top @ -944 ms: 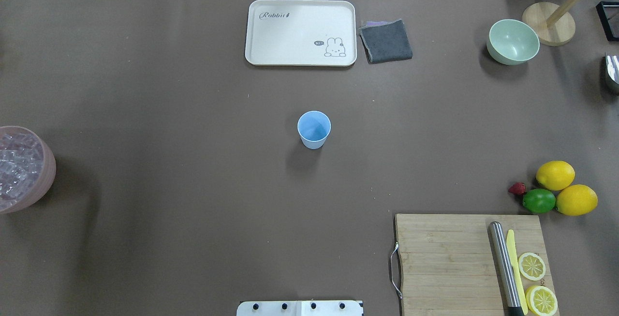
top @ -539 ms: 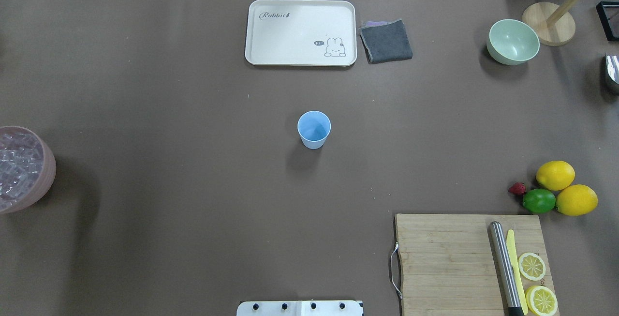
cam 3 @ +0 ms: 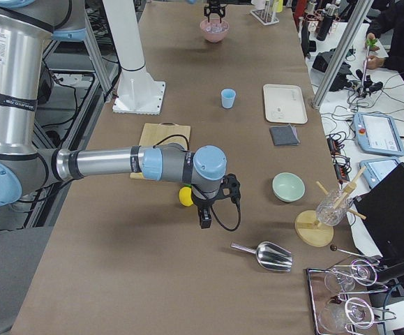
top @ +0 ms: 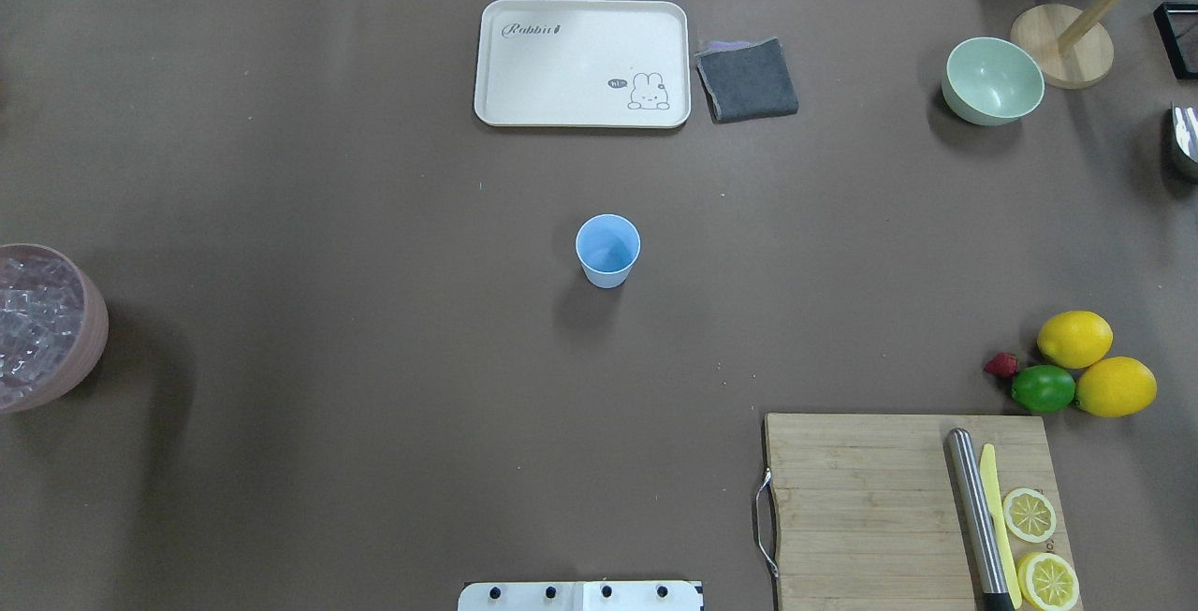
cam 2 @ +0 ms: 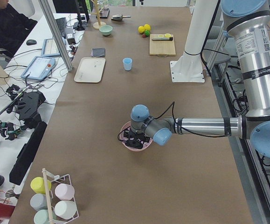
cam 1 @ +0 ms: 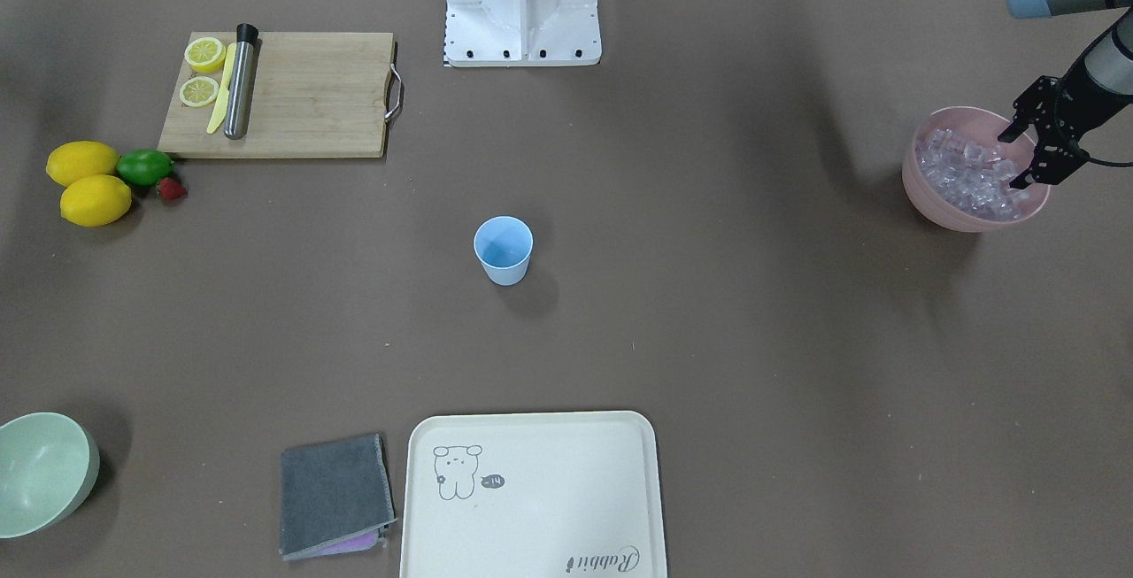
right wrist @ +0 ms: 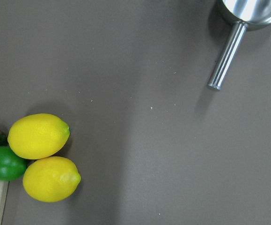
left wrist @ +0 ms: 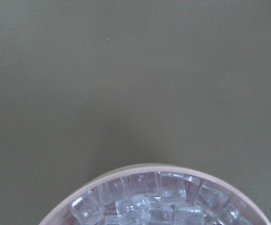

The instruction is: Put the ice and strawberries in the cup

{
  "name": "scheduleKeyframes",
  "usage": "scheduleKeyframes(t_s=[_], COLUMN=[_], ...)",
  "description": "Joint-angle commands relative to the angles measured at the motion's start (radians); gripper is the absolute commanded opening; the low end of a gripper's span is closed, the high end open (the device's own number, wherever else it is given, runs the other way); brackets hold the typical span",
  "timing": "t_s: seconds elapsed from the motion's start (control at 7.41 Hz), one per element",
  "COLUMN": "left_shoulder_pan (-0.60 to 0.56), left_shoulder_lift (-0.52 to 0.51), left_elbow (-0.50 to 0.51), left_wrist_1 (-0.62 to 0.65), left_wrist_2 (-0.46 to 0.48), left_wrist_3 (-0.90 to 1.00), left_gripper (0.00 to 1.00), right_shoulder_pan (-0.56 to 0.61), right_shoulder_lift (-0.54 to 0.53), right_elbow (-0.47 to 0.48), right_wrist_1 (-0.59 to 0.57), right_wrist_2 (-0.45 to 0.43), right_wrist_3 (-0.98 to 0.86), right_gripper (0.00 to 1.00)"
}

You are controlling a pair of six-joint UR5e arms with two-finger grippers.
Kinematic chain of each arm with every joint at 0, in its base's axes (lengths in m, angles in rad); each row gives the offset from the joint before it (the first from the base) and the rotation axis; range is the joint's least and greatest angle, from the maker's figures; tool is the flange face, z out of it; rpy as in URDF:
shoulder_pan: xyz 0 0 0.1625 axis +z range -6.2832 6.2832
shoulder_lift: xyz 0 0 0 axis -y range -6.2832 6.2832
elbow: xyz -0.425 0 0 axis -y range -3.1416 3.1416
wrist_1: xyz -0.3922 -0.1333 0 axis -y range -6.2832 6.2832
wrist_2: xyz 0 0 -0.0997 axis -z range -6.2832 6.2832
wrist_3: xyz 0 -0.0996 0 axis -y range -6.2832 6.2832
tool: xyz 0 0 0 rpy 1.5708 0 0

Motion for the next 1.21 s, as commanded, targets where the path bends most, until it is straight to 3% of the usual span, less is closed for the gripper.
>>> scheduleKeyframes(t_s=[0.0,0.27,0.81,0.94,1.08], left_shoulder_pan=[0.006,0.006,0.006,0.004,0.003], left_shoulder_lift=[0.012,0.008,0.001,-0.001,-0.004], left_elbow=[0.007,0.028,0.047,0.047,0.042], left_wrist_1=[-0.001,-0.001,-0.001,-0.001,0.004], left_wrist_2=[0.009,0.007,0.009,0.007,-0.002], left_wrist_3=[0.027,0.056,0.056,0.056,0.056], left_gripper=[0.85,0.84,0.62,0.46,0.22], right_shoulder_pan=[0.0,0.003,0.003,0.005,0.006], right_shoulder_lift=[-0.001,-0.004,-0.005,-0.007,-0.008], right_elbow=[-0.002,0.004,0.003,0.004,0.003], right_wrist_1=[0.0,0.002,0.0,0.0,-0.002], right_wrist_2=[-0.001,-0.001,-0.001,-0.001,-0.001], right_wrist_3=[0.001,0.0,0.0,0.0,0.0], right_gripper=[1.0,1.0,1.0,1.0,1.0])
